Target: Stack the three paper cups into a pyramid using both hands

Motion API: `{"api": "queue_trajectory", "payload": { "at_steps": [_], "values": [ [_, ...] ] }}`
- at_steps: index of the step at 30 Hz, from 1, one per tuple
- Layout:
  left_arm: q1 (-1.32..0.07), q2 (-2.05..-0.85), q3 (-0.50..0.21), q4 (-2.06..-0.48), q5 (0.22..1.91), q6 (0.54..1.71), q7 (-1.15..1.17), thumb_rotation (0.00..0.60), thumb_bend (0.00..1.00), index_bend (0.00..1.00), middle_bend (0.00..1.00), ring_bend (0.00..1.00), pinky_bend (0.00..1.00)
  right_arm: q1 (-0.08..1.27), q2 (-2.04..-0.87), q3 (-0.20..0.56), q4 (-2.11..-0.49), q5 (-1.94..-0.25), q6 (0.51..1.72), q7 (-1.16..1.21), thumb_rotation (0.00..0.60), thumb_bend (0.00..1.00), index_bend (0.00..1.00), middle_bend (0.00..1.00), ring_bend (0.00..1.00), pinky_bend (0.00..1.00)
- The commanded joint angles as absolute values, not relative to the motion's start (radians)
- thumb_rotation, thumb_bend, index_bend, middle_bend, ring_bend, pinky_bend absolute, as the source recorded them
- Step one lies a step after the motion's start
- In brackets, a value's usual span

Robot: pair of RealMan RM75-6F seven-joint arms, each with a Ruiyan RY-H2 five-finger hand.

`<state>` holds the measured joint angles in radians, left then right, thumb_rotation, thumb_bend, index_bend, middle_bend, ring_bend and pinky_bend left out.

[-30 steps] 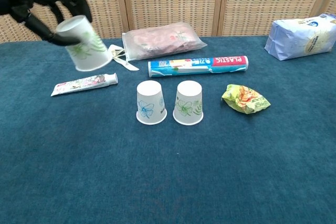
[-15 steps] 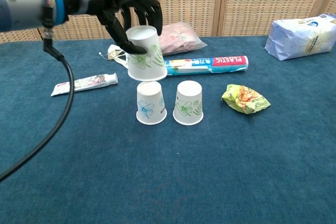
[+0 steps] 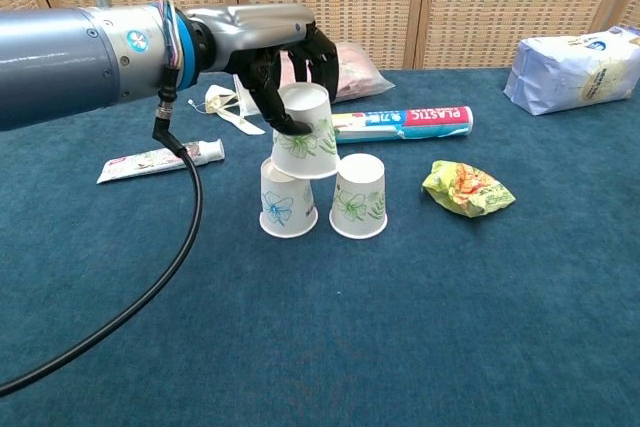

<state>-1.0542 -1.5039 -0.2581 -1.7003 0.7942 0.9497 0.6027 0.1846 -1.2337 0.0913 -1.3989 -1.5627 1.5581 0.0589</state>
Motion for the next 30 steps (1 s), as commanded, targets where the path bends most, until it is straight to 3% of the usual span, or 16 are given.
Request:
{"api": "queue_trajectory", "payload": {
  "at_steps": [1,15,22,28,30],
  "values": [
    [-1.06,-1.509,-0.258,-1.694,0.79,0.95,0.599,0.6,0.32,0.43,0.41,0.32,0.41,0.184,-1.232,0.093,-1.399,-1.563,1.558,0.064,0.6,0.02,0.0,0.13,0.03,0.05],
    [-1.096,-1.573,-0.254,-1.645,0.778,0.957,0.597,0.6,0.32,0.43,0.4,0.32,0.41,0.183,-1.23,0.095,-1.397,-1.564,1.551,0.078,0.6,0.02,0.0,0.13,0.03,0.05],
    [-1.099,-1.578,-0.249,-1.643,0.789,0.965,0.586,0.6,0.32,0.42,0.28,0.24,0.36,0.181,-1.226,0.101,-1.394,-1.559,1.55,0.093,0.6,0.02,0.0,0.13,0.03,0.05],
    [-1.105,-1.543,-0.234,-1.671,0.755,0.959,0.617,0.6,0.32,0.29,0.06,0.02,0.2,0.179,-1.226,0.103,-1.395,-1.558,1.55,0.092,0.6,0.02,0.0,0.13,0.03,0.05],
    [-1.106,-1.53,-0.237,-1.693,0.732,0.976,0.634,0.6,0.32,0.23,0.01,0.0,0.15,0.179,-1.227,0.104,-1.395,-1.557,1.55,0.091,0.6,0.02,0.0,0.13,0.03,0.05]
  ]
}}
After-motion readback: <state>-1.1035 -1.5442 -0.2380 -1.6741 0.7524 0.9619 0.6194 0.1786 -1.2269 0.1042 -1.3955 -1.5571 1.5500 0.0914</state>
